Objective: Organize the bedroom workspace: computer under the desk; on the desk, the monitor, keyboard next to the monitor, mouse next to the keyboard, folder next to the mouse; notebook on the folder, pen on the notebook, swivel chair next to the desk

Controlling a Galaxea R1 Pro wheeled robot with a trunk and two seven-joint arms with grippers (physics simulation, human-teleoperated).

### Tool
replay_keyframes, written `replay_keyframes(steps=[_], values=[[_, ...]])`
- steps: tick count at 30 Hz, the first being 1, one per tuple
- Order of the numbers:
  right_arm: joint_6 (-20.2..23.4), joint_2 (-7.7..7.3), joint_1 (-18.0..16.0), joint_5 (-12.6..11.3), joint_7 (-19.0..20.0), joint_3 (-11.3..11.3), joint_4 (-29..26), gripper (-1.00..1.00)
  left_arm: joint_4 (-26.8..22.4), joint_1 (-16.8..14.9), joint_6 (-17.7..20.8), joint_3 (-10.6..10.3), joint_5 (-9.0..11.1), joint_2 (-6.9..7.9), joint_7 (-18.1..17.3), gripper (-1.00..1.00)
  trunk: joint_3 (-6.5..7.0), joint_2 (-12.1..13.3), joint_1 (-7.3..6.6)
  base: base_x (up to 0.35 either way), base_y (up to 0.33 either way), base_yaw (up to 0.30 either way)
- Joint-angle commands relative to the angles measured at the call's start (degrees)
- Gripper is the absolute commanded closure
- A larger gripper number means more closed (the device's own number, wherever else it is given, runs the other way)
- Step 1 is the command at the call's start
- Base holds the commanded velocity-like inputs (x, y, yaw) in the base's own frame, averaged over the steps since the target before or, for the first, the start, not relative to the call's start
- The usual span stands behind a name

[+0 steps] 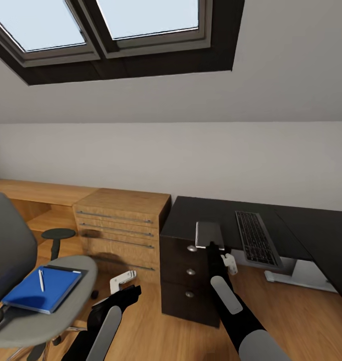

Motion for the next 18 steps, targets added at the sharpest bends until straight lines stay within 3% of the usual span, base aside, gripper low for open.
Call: replay_keyframes(steps=[1, 6, 14, 18], values=[[-0.4, -0.04, 0.0, -0.3, -0.3, 0.2, -0.1, 1.00, -0.1, -0.1, 0.0, -0.1, 0.6, 0.01, 0.6, -1.00, -0.07, 0.0, 0.00, 0.130, 0.013, 0.000], [-0.4, -0.04, 0.0, -0.3, -0.3, 0.2, -0.1, 1.00, 0.0, 0.0, 0.0, -0.1, 0.6, 0.01, 0.5, -1.00, -0.07, 0.0, 0.00, 0.168, 0.009, 0.000], [-0.4, -0.04, 0.0, -0.3, -0.3, 0.2, 0.6, 1.00, -1.2, 0.0, 0.0, -0.6, 0.6, -0.30, 0.7, -1.00, -0.07, 0.0, 0.00, 0.025, 0.001, 0.000], [-0.4, -0.04, 0.0, -0.3, -0.3, 0.2, 1.0, 1.00, -1.4, -0.1, 0.0, -0.7, 0.6, -0.33, 0.8, -1.00, -0.78, -1.6, 0.88, 0.001, 0.000, 0.000]])
